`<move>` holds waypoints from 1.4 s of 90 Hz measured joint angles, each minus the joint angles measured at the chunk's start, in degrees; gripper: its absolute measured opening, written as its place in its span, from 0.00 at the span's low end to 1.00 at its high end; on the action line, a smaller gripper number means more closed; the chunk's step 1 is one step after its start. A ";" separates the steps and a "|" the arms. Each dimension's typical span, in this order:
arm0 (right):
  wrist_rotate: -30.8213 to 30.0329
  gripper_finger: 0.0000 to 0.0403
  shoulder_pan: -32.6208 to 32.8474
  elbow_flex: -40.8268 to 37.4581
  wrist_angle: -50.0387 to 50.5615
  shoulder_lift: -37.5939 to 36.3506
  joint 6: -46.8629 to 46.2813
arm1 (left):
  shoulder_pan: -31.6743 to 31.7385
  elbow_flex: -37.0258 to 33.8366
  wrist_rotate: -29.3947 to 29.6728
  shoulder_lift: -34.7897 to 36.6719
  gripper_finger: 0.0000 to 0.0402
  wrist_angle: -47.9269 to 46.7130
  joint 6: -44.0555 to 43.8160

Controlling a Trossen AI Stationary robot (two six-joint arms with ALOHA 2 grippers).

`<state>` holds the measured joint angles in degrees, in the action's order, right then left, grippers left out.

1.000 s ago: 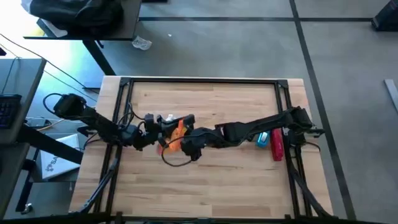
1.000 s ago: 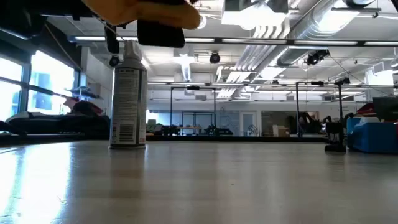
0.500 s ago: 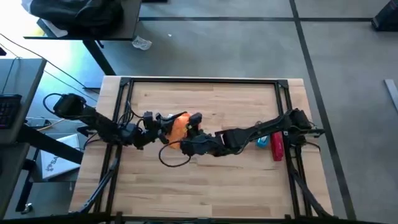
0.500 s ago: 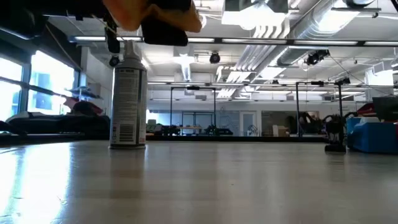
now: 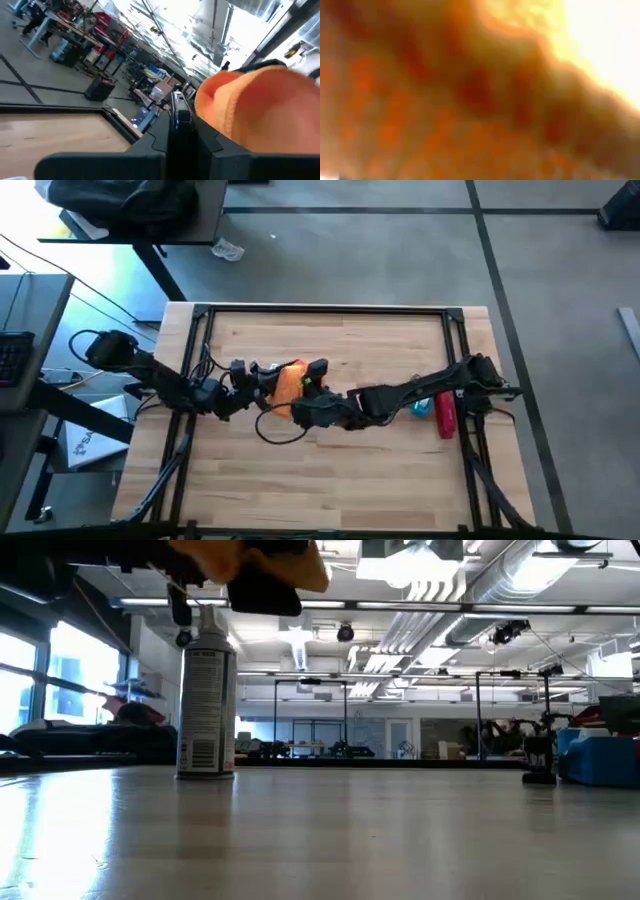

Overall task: Apply microfiber cloth
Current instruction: Wipe the black cellphone with a microfiber cloth

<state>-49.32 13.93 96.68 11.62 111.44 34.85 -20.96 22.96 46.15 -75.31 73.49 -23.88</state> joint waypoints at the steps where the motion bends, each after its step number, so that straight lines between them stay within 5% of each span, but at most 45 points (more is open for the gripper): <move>1: 0.28 0.00 0.01 0.01 0.00 -0.05 -0.08 | -0.01 0.00 -0.04 0.00 0.04 0.00 0.00; 22: 19.53 0.00 0.01 0.03 0.68 0.03 -1.87 | -0.36 -0.02 -3.55 -0.02 0.04 -0.33 -2.52; 37: 26.96 0.00 -0.48 0.07 1.39 0.55 -4.81 | -0.23 -0.02 -5.13 -0.04 0.04 0.03 -7.46; 52: 27.60 0.00 -0.69 0.09 1.86 1.21 -4.17 | -0.14 -0.03 -3.31 -0.07 0.04 -0.28 -11.87; 74: 13.78 0.00 -0.17 0.10 -3.13 1.22 3.67 | 0.07 -0.04 1.12 -0.07 0.04 0.02 -26.20; 93: 23.58 0.00 0.57 0.18 -0.89 1.00 4.18 | 0.25 -0.11 -0.21 -0.11 0.04 -1.07 -34.82; 116: 19.22 0.00 -1.98 1.97 -2.56 0.23 -3.77 | -0.65 -0.11 7.29 -0.04 0.04 0.66 -38.84; 126: 24.95 0.00 -3.42 5.31 4.70 0.19 -8.86 | -0.92 -0.09 9.46 0.04 0.04 0.57 -39.08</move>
<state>-24.37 10.51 101.99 16.32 111.63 25.98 -21.88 22.87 55.61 -75.26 74.07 -62.96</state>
